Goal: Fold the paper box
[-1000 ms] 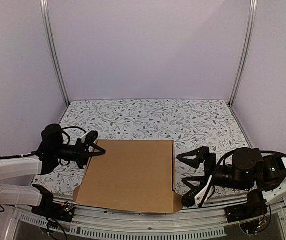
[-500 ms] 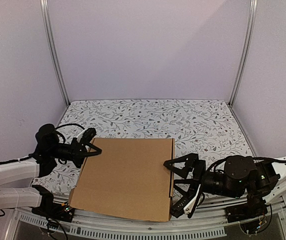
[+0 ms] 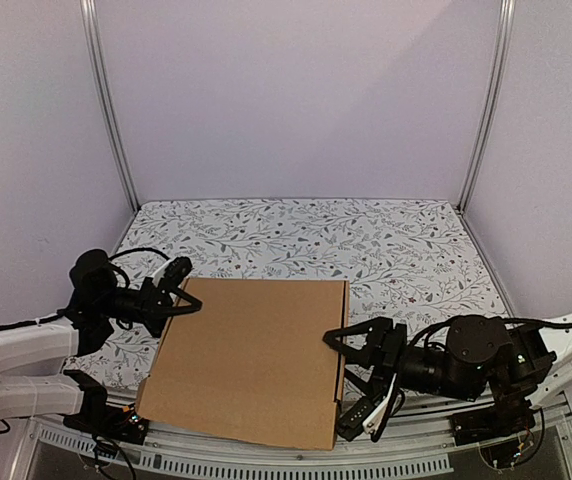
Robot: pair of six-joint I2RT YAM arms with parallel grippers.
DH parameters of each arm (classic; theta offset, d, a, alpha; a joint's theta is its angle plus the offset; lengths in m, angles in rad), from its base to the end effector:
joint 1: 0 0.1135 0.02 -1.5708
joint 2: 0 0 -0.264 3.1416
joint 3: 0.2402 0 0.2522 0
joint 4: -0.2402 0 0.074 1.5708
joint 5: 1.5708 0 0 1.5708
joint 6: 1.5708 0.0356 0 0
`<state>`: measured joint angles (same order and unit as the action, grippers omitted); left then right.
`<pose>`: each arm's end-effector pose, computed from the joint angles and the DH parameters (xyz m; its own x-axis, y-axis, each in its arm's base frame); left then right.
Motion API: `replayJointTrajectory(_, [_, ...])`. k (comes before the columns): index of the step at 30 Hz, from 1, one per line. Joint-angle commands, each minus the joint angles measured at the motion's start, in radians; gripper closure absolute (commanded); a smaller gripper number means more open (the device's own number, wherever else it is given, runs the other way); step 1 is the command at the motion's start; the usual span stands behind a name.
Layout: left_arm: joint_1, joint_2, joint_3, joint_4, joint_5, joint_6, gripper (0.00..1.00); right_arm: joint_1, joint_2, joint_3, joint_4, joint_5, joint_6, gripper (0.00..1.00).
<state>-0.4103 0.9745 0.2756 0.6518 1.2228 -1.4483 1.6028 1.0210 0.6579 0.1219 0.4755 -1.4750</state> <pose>0.1553 -0.1041 0.2162 -0.9949 0.0637 -0.0781 0.0790 0.0111 -0.9968 0.0088 0.2353 0.2824 0.8994 -0.4368 0.0160 -0.0788 -0.1979 -0.9771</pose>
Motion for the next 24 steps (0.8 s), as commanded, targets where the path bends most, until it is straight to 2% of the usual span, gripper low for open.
replayJointTrajectory(1, [-0.006, 0.001, -0.015, 0.022, -0.009, 0.003, 0.71, 0.003, 0.013, 0.019, 0.037, 0.041, 0.002, 0.34])
replayJointTrajectory(5, [-0.008, 0.003, -0.012, 0.021, -0.014, 0.004, 0.70, 0.004, 0.013, 0.019, 0.032, 0.049, 0.011, 0.45])
replayJointTrajectory(8, [-0.008, 0.004, -0.012, 0.012, -0.018, 0.012, 0.63, 0.005, 0.009, 0.019, 0.032, 0.050, 0.019, 0.51])
replayJointTrajectory(14, [-0.008, -0.023, 0.003, -0.011, -0.052, 0.053, 0.28, 0.005, -0.002, 0.017, 0.030, 0.065, 0.078, 0.57])
replayJointTrajectory(18, [-0.006, -0.061, 0.037, -0.138, -0.084, 0.137, 0.09, 0.005, -0.022, 0.011, 0.018, 0.082, 0.147, 0.60])
replayJointTrajectory(19, [-0.005, -0.069, 0.046, -0.193, -0.096, 0.161, 0.02, 0.005, -0.031, 0.012, 0.006, 0.082, 0.180, 0.60])
replayJointTrajectory(22, [-0.004, -0.084, 0.082, -0.310, -0.127, 0.229, 0.00, 0.004, -0.053, 0.015, -0.039, 0.081, 0.275, 0.60])
replayJointTrajectory(24, [0.000, -0.096, 0.123, -0.445, -0.159, 0.307, 0.01, 0.005, -0.060, 0.020, -0.075, 0.090, 0.345, 0.61])
